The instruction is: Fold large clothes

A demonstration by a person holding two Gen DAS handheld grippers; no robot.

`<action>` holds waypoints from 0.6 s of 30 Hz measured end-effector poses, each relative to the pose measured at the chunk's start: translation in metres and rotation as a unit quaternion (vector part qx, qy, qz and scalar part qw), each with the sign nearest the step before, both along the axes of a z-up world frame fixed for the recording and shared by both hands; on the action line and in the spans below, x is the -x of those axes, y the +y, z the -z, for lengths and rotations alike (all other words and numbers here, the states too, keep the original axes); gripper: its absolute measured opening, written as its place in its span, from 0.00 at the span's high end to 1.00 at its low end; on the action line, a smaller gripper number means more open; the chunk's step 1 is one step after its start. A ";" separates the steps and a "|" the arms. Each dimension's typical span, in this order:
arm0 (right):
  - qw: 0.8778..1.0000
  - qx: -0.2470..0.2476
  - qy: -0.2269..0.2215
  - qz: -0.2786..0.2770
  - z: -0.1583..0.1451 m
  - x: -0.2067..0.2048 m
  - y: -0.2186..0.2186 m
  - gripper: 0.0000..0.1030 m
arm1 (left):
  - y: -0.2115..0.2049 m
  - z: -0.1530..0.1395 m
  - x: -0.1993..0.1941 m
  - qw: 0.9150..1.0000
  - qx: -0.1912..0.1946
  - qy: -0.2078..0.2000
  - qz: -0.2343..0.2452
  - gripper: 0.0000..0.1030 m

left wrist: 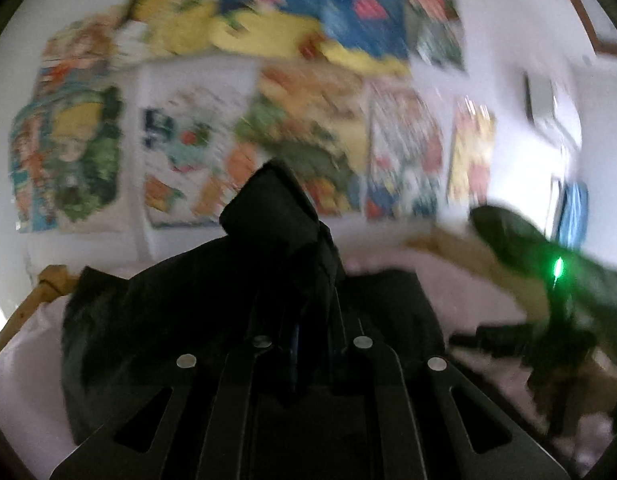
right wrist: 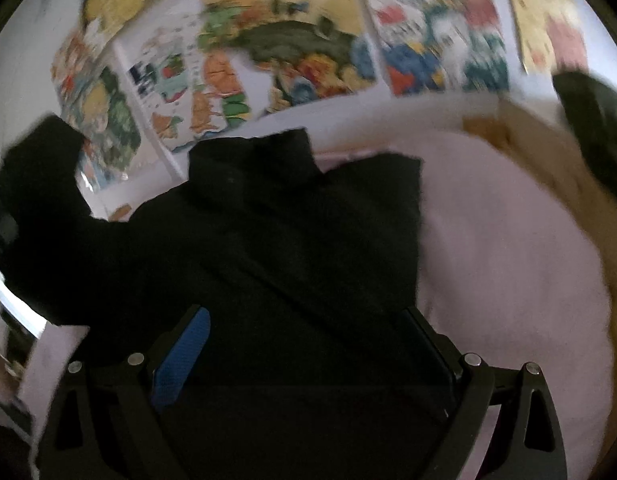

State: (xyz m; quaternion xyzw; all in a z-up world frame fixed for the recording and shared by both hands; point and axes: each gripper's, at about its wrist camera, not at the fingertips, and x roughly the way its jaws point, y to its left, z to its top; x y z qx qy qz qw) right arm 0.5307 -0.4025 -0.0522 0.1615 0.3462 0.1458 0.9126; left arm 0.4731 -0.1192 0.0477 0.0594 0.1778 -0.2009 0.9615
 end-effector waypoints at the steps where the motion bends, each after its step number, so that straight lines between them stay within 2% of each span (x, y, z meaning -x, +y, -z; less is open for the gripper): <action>1: 1.000 -0.009 0.011 0.004 0.005 -0.002 -0.007 0.07 | -0.008 0.011 0.000 1.000 -0.013 0.006 0.005 0.93; 3: 0.999 -0.018 0.028 0.011 0.012 -0.004 -0.017 0.07 | -0.034 0.038 -0.009 0.998 -0.048 0.022 0.019 0.94; 6: 0.999 -0.040 0.033 0.008 0.019 -0.004 -0.027 0.07 | -0.054 0.071 -0.014 0.995 -0.081 0.048 0.038 0.94; 10: 0.996 -0.085 0.038 -0.004 0.027 -0.005 -0.032 0.07 | -0.061 0.105 -0.022 0.989 -0.091 0.097 0.057 0.93; 13: 0.990 -0.134 0.042 -0.012 0.033 -0.009 -0.035 0.07 | -0.056 0.115 -0.026 0.987 -0.080 0.115 0.074 0.89; 15: 0.985 -0.166 0.046 -0.015 0.036 -0.013 -0.035 0.07 | -0.051 0.115 -0.026 0.985 -0.071 0.127 0.090 0.78; 17: 0.977 -0.204 0.051 -0.020 0.040 -0.017 -0.035 0.07 | -0.048 0.113 -0.027 0.980 -0.052 0.149 0.118 0.45; 18: 0.973 -0.221 0.056 -0.024 0.043 -0.019 -0.033 0.07 | -0.047 0.111 -0.027 0.979 -0.044 0.152 0.126 0.39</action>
